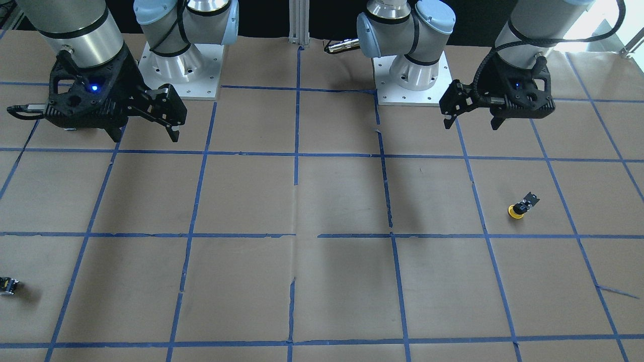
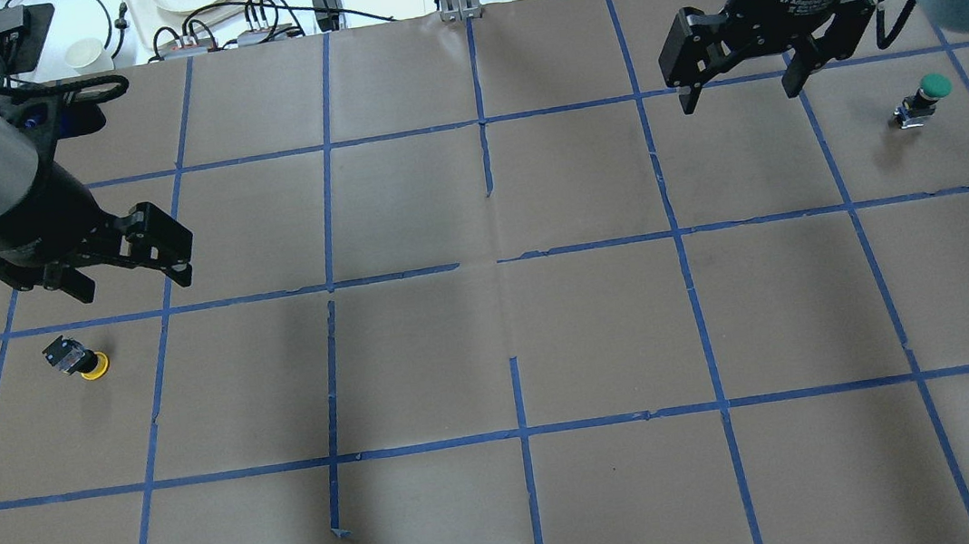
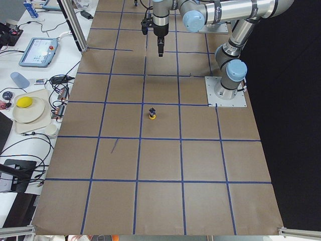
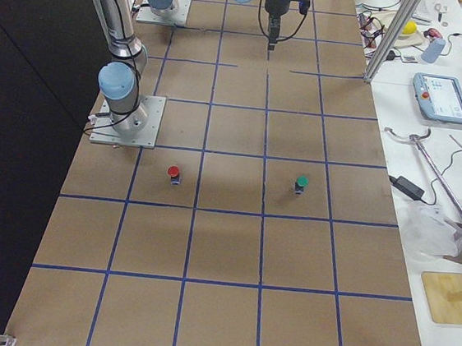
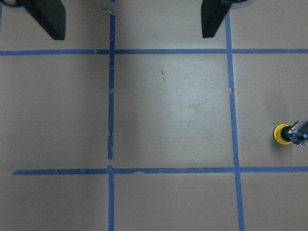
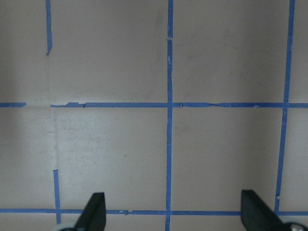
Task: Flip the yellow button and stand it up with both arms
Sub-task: 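Lower the left gripper onto the yellow-capped button lying on its side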
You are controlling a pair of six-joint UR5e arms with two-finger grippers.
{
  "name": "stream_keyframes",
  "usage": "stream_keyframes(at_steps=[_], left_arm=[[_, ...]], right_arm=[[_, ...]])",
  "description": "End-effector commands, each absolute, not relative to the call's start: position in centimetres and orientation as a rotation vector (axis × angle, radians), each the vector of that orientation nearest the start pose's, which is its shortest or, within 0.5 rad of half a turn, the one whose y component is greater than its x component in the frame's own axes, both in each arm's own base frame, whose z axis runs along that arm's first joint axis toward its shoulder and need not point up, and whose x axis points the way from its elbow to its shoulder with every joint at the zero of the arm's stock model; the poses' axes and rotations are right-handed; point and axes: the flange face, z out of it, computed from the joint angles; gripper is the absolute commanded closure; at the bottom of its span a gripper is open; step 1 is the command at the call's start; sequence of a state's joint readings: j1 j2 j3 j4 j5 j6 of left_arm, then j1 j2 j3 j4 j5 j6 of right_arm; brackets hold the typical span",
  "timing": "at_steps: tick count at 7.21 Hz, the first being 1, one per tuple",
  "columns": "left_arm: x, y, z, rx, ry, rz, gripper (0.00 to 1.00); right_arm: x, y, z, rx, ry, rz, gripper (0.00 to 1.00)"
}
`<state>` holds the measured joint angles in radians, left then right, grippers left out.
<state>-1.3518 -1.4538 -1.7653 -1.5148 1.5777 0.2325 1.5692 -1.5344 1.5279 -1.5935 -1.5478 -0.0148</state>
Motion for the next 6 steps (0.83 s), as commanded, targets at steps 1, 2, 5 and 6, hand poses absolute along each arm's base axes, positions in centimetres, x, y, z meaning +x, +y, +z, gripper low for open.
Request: stream_keyframes(at_steps=[1, 2, 5, 6], left_arm=[[1.6, -48.2, 44.4, 0.046, 3.148, 0.067, 0.00], [3.9, -49.4, 44.4, 0.120, 3.150, 0.069, 0.00], [13.8, -51.8, 39.6, 0.435, 3.140, 0.086, 0.00], [17.1, -51.5, 37.7, 0.452, 3.160, 0.121, 0.00]], right_arm=[[13.5, -51.0, 49.3, -0.022, 3.118, -0.043, 0.00], [13.5, -51.0, 49.4, -0.022, 3.118, -0.046, 0.00], [13.6, -51.0, 49.4, -0.024, 3.118, -0.048, 0.00], [13.6, -50.9, 49.3, -0.024, 3.118, -0.041, 0.00]])
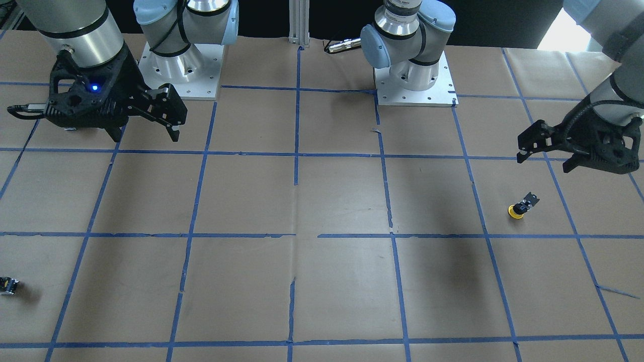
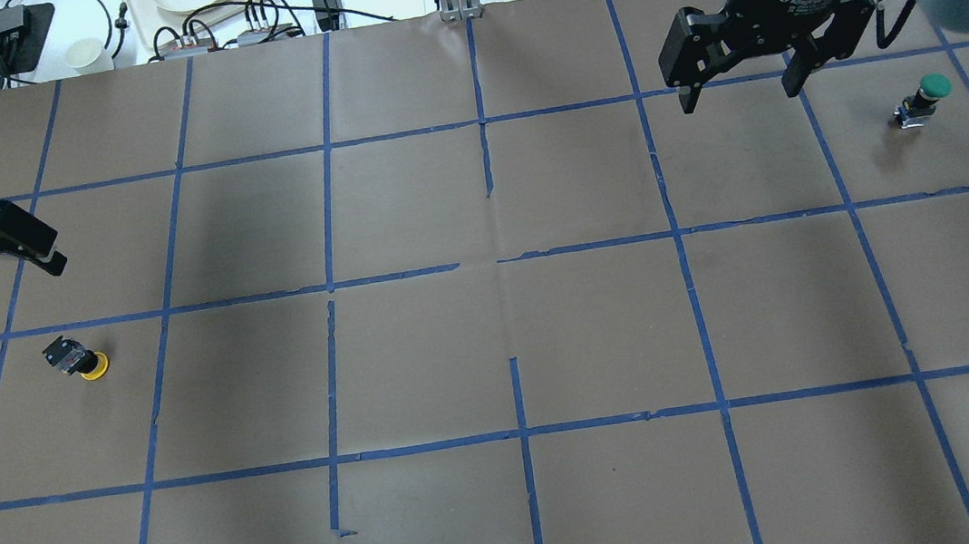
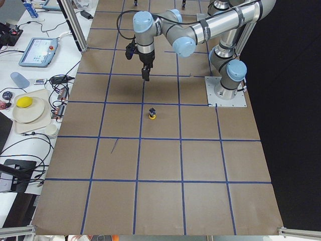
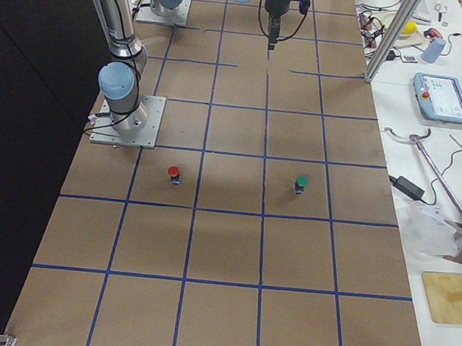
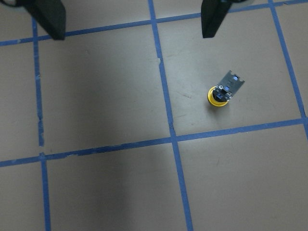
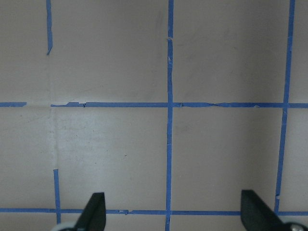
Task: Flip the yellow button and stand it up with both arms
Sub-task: 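Lower the left gripper onto the yellow-capped button lying on its side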
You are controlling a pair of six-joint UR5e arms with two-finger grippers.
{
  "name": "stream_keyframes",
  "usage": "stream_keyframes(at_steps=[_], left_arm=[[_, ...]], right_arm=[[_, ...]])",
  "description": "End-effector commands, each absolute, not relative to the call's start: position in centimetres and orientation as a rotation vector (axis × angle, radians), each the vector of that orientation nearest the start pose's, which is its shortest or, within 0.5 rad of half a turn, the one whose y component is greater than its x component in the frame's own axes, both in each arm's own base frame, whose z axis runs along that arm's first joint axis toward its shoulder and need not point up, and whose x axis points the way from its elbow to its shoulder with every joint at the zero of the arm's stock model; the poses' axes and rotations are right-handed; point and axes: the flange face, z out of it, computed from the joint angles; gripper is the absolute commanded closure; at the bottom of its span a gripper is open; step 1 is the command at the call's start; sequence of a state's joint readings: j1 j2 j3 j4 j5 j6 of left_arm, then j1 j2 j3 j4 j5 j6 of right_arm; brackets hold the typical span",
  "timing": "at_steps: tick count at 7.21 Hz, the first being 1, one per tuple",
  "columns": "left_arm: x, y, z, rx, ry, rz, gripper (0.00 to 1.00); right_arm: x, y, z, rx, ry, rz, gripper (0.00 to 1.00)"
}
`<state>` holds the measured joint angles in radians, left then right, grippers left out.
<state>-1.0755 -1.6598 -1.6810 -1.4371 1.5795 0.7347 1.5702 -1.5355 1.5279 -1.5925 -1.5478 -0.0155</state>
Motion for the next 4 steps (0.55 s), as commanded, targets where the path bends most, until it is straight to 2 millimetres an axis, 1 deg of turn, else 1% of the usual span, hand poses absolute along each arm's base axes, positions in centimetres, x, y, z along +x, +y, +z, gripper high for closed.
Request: stream_keyframes(at_steps=[1, 2, 3, 4], left_arm=[[19.3, -51.1, 36.5, 0.561, 3.162, 0.140, 0.00], [21.1, -51.2, 35.1, 0.649, 3.116, 0.183, 0.00], [22.4, -51.9, 33.5, 0.777, 3.038, 0.186, 0.00], [22.3, -51.8, 31.8, 0.814, 3.023, 0.179, 0.00]], right_arm=[[13.6, -51.0, 49.3, -0.022, 3.118, -0.041, 0.00], [13.6, -50.9, 49.3, -0.022, 3.118, -0.041, 0.00], [13.6, -50.9, 49.3, -0.022, 3.118, -0.041, 0.00], [13.6, -51.0, 49.3, -0.022, 3.118, -0.039, 0.00]])
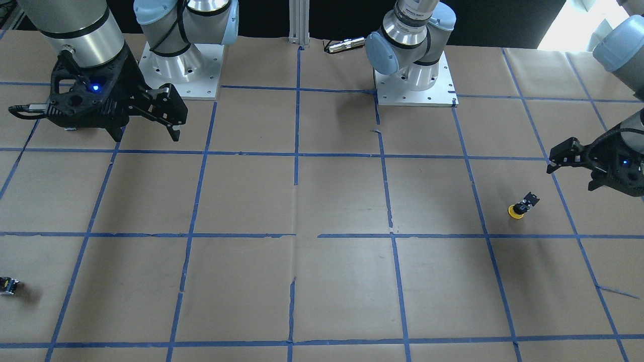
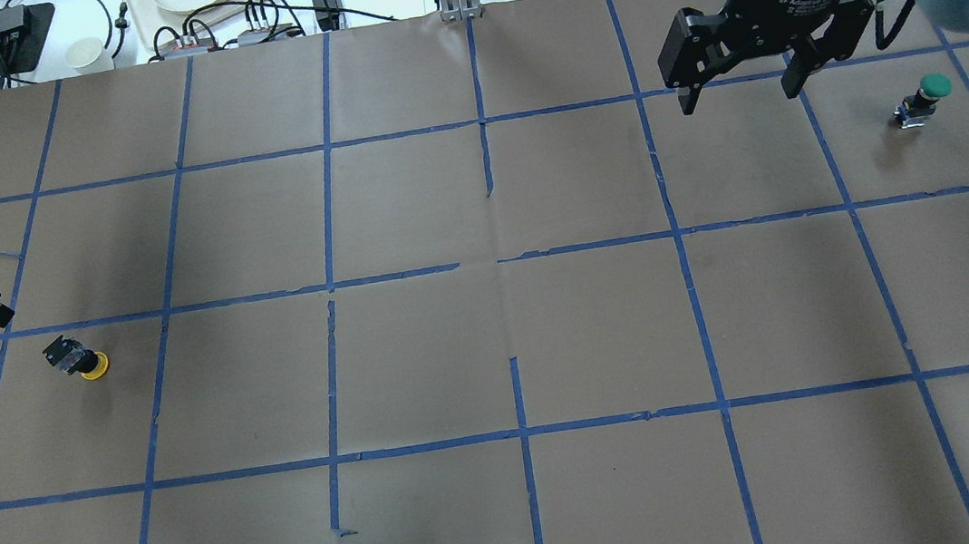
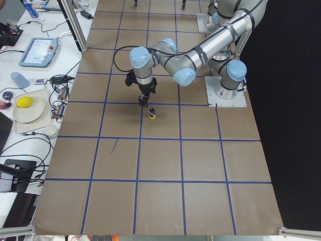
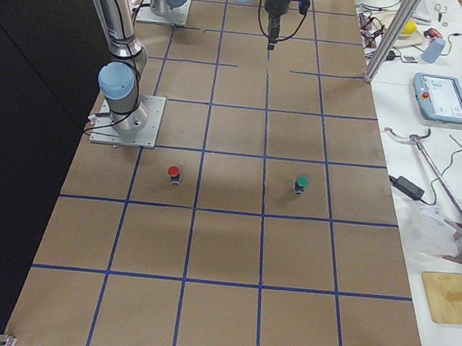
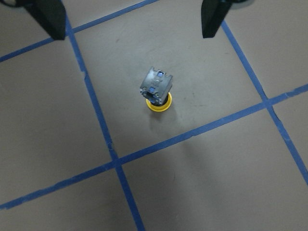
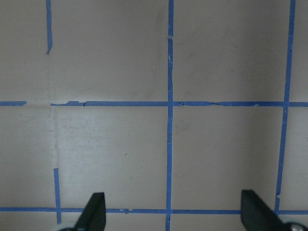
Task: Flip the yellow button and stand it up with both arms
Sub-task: 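Lower the left gripper onto the yellow-capped button lying on its side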
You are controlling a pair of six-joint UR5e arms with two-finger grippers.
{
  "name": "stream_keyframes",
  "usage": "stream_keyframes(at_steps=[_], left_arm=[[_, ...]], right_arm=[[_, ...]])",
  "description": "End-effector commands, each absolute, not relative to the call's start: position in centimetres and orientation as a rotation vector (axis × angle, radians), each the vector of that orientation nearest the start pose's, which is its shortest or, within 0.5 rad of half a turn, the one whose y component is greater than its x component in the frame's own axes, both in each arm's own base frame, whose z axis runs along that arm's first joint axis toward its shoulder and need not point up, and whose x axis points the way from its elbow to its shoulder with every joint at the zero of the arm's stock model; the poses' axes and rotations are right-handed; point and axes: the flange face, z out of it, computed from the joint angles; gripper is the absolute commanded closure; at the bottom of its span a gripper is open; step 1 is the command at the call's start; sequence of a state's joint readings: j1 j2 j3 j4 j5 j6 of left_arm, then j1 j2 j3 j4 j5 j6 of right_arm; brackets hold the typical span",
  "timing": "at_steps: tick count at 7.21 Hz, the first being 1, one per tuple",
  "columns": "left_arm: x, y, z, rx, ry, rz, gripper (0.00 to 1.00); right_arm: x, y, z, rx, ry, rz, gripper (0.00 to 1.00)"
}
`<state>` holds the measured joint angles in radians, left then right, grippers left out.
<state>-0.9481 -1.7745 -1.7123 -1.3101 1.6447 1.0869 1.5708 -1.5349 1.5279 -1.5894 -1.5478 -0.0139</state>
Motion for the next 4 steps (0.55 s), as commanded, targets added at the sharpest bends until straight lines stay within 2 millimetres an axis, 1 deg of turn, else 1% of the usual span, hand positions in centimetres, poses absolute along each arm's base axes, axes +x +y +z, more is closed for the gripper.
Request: stream_keyframes(at_steps=[1, 2, 3, 4], left_arm=[[21.4, -51.0, 29.7, 0.832, 3.014, 0.182, 0.00], [21.1, -50.5, 27.6, 0.858, 2.992, 0.151, 0.00], [20.6, -49.9, 25.2, 0.932, 2.962, 0.134, 0.00], [20.5, -49.8, 24.6, 0.935, 2.945, 0.108, 0.00]], right_arm=[[13.6, -50.9, 49.3, -0.024, 3.118, -0.039, 0.00], [13.6, -50.9, 49.2, -0.024, 3.118, -0.036, 0.00], [13.6, -50.9, 49.3, -0.024, 3.118, -0.039, 0.00], [13.6, -50.9, 49.3, -0.024, 3.118, -0.039, 0.00]])
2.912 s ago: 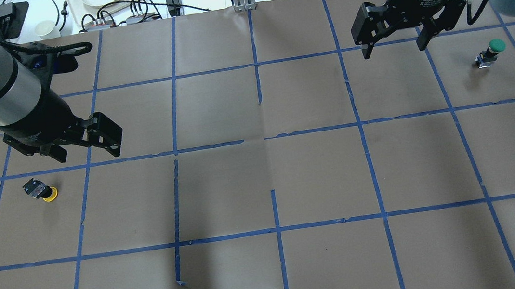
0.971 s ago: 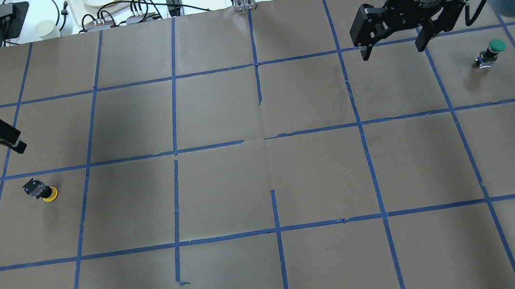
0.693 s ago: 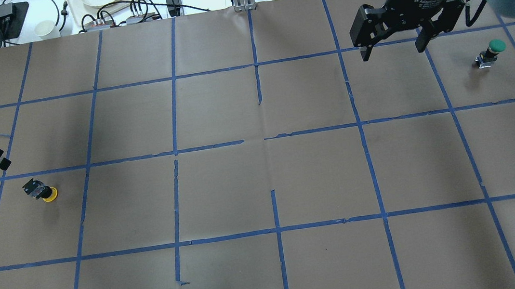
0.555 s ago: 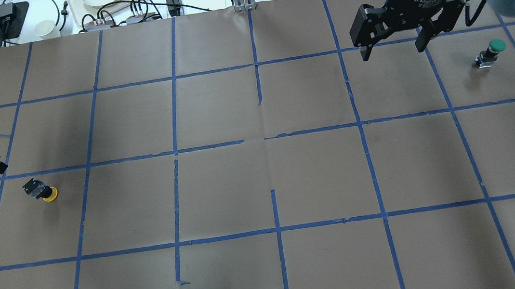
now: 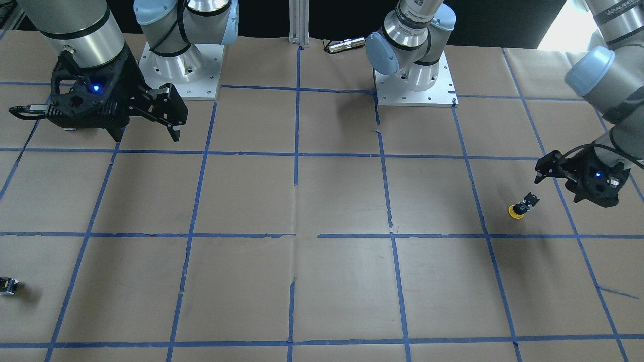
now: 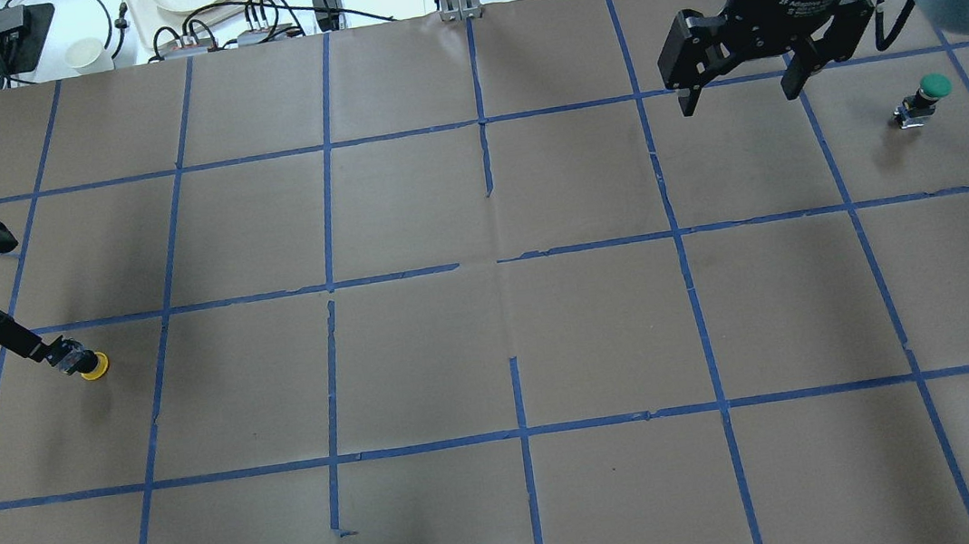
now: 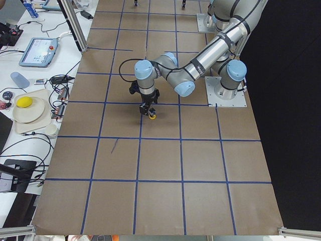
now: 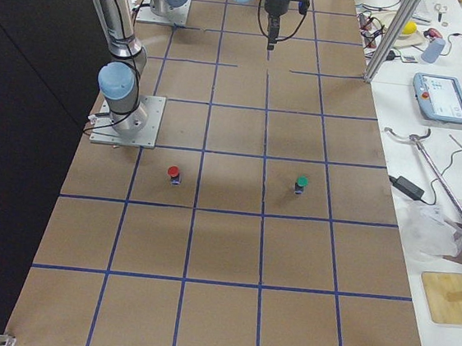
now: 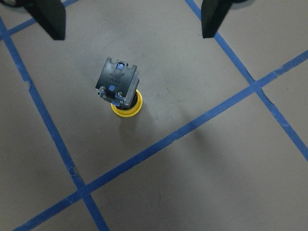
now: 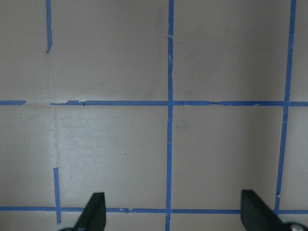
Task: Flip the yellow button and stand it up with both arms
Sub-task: 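Close the left gripper on the yellow button's body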
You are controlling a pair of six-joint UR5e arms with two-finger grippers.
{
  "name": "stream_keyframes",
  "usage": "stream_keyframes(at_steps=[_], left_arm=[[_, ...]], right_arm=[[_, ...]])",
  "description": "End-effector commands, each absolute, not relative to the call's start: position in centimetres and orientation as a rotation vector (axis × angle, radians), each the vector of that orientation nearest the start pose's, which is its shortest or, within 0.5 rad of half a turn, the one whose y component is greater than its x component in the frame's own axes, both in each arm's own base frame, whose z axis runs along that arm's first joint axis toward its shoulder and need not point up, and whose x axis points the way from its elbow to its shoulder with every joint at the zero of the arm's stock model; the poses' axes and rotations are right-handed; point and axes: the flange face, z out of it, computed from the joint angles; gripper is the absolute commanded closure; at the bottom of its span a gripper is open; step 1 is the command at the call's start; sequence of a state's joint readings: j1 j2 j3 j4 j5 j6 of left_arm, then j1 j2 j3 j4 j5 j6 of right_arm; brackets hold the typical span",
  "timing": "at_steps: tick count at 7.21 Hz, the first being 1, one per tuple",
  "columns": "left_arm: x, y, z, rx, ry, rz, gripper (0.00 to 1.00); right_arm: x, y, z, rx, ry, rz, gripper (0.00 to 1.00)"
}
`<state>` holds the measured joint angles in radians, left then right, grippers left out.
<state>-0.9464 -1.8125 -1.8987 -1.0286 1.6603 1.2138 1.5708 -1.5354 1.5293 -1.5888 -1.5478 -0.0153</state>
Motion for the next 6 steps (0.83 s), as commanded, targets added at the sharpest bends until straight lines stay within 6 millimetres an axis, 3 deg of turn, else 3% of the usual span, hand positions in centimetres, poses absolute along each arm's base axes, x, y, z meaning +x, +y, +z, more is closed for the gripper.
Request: stream_keyframes(at_steps=[1, 3, 6], left_arm=[[20.4, -49.7, 24.4, 0.950, 2.945, 0.104, 0.00], [20.1, -50.1, 23.1, 1.036, 2.965, 0.075, 0.01], [20.0, -50.2, 22.7, 1.097, 2.965, 0.057, 0.01]], right_arm=[[13.6, -50.9, 49.2, -0.024, 3.118, -0.036, 0.00], [13.6, -50.9, 49.3, -0.024, 3.118, -0.039, 0.00], [13.6, -50.9, 49.2, -0.024, 3.118, -0.036, 0.00]])
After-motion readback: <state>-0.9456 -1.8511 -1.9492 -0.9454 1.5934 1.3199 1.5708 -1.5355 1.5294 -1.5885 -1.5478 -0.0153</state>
